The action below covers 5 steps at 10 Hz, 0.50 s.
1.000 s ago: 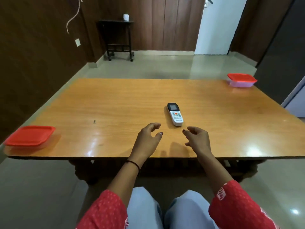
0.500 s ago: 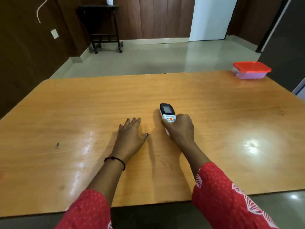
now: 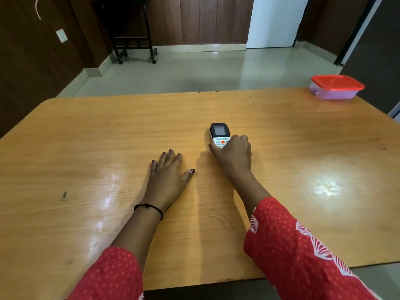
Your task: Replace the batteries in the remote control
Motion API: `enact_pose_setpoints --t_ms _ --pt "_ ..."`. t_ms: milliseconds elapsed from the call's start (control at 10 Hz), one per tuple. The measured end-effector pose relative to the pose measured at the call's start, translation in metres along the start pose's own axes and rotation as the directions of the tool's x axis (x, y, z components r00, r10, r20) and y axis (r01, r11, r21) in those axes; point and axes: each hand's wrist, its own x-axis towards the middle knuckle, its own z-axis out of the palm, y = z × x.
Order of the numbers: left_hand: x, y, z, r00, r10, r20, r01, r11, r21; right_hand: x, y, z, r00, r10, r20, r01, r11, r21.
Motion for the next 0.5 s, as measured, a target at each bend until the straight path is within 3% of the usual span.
enact_pose_setpoints --t_ms 100,300,400,500 --pt "-0.003 0.002 -0.004 1.000 -0.012 -0.003 0.011 0.999 -0.052 0.000 0.006 -0.009 1.000 -0.010 -0.023 0.011 0.999 0.033" --pt "0.017 0.021 -0.034 0.971 0.048 -0.236 -0.126 0.935 -0.330 0.025 0.014 -0.031 0.990 -0.086 -0.113 0.117 0.944 0.309" --pt "0.042 0.049 -0.082 0.940 0.091 -0.330 -0.219 0.901 -0.376 0.047 -0.013 -0.064 0.981 -0.156 -0.117 0.188 0.915 0.356" --pt "0.063 0.083 -0.155 0.889 0.158 -0.430 -0.303 0.907 -0.292 0.069 -0.060 -0.120 0.962 -0.217 -0.164 0.260 0.910 0.324"
